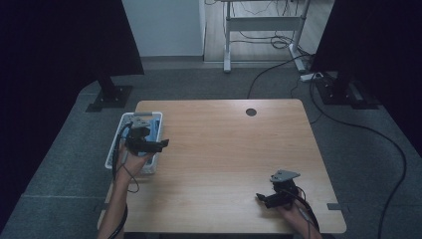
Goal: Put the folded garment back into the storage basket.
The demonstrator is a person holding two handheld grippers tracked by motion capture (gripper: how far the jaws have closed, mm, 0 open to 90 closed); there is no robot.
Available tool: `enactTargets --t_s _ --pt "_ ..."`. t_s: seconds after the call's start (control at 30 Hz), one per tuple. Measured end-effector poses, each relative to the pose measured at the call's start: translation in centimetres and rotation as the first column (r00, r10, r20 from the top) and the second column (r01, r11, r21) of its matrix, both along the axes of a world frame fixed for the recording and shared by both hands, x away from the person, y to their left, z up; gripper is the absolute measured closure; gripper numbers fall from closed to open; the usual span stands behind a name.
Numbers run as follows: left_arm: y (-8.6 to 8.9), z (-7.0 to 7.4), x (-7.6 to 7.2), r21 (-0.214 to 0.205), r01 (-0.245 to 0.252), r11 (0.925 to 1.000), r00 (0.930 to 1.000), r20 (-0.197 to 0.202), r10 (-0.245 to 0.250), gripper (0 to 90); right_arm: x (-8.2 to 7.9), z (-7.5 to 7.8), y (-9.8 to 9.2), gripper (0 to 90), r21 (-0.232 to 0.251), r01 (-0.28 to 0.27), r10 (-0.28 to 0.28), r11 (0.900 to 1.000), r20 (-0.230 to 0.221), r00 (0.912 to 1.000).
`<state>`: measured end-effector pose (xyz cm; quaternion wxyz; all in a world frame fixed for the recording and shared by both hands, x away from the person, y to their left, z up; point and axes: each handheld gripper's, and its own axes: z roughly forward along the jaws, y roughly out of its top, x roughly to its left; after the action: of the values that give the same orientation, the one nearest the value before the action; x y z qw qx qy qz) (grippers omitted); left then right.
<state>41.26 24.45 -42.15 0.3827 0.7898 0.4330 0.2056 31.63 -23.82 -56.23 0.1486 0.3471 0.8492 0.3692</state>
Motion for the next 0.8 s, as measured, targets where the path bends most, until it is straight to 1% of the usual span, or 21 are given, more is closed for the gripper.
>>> enactTargets --t_s 0.3,0.5,0.7,0.8 --pt "-1.1 -0.3 -1.1 -0.01 0.035 0.9993 0.9993 0.013 -0.035 9.7 0.0 0.0 0.0 4.7 0.0 0.0 0.0 1.0 0.0 1.0" --pt "-1.9 -0.8 -1.6 -0.005 0.056 0.9984 0.9982 0.02 -0.056 9.6 0.0 0.0 0.0 4.6 0.0 0.001 -0.001 1.0 -0.001 1.0" --pt "-2.7 -1.4 -2.3 -0.028 0.079 0.9965 0.9962 0.039 -0.078 9.6 -0.1 0.0 0.0 4.6 0.0 0.001 -0.001 1.0 -0.001 1.0" --pt "-3.1 -1.8 -2.5 -0.022 0.086 0.9961 0.9955 0.042 -0.085 9.6 -0.1 0.0 0.0 4.5 0.0 0.001 -0.001 1.0 -0.002 1.0"
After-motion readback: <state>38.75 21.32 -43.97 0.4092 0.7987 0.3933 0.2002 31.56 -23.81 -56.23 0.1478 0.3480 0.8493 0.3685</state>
